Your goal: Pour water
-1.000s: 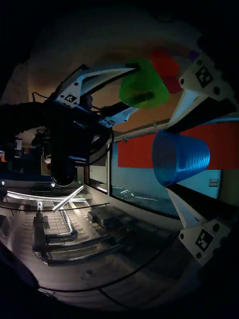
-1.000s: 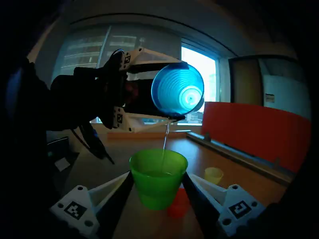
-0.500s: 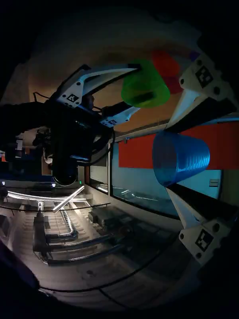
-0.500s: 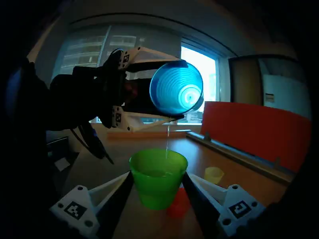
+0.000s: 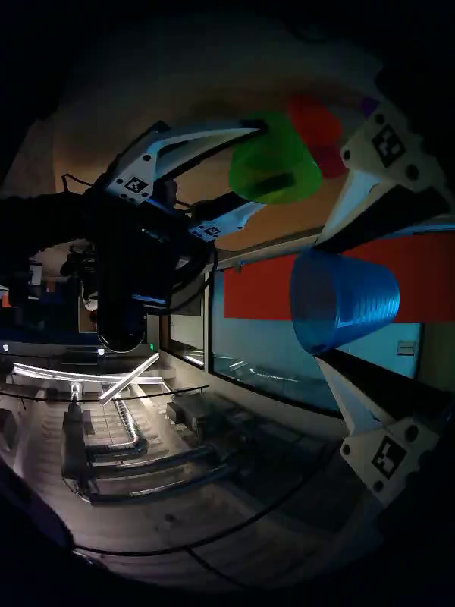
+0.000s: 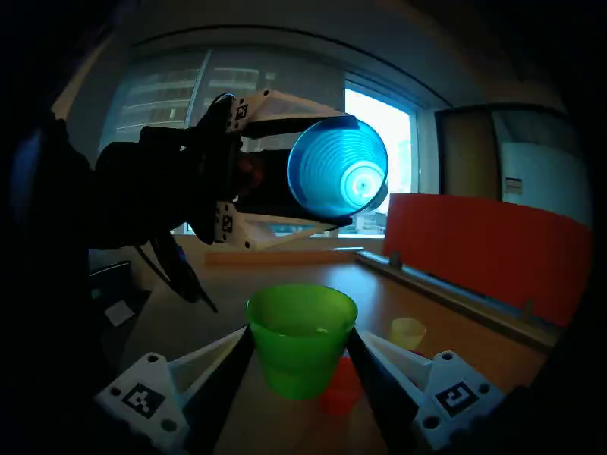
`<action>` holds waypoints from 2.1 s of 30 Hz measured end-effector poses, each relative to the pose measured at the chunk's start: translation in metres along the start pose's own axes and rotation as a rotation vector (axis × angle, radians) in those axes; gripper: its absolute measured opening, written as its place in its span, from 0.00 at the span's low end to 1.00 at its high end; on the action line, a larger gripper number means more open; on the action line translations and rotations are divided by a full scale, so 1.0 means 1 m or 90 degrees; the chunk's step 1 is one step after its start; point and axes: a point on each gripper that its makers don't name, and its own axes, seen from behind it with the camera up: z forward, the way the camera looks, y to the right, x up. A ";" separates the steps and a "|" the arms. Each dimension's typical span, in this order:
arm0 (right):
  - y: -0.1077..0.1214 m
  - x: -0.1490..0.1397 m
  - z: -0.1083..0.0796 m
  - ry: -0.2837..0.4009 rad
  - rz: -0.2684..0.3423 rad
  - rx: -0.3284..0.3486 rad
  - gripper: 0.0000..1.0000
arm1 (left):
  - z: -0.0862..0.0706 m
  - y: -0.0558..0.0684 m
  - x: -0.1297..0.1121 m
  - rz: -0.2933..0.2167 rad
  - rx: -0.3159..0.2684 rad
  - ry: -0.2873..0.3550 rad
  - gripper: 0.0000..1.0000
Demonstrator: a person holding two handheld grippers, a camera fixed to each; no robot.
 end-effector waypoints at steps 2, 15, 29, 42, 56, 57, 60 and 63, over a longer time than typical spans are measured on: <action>0.000 0.000 0.000 0.000 -0.001 0.000 0.87 | -0.001 0.000 0.000 -0.001 0.000 0.001 0.87; 0.001 0.001 0.001 0.003 0.006 -0.005 0.87 | -0.004 0.002 -0.004 -0.027 -0.001 -0.010 0.87; 0.001 0.004 0.000 0.009 0.005 -0.010 0.87 | -0.009 0.001 -0.013 -0.147 0.014 -0.024 0.87; -0.001 0.009 -0.003 0.011 -0.003 -0.014 0.87 | -0.013 -0.001 -0.018 -0.274 0.039 -0.028 0.87; -0.006 0.013 -0.008 0.013 -0.012 -0.015 0.87 | -0.017 -0.002 -0.023 -0.445 0.065 -0.038 0.87; -0.006 0.014 -0.008 0.013 -0.012 -0.015 0.87 | -0.017 -0.001 -0.024 -0.460 0.067 -0.041 0.87; -0.006 0.015 -0.009 0.013 -0.014 -0.017 0.87 | -0.018 0.001 -0.029 -0.502 0.070 -0.050 0.87; -0.005 0.016 -0.009 0.013 -0.014 -0.019 0.87 | -0.019 0.001 -0.034 -0.548 0.077 -0.055 0.87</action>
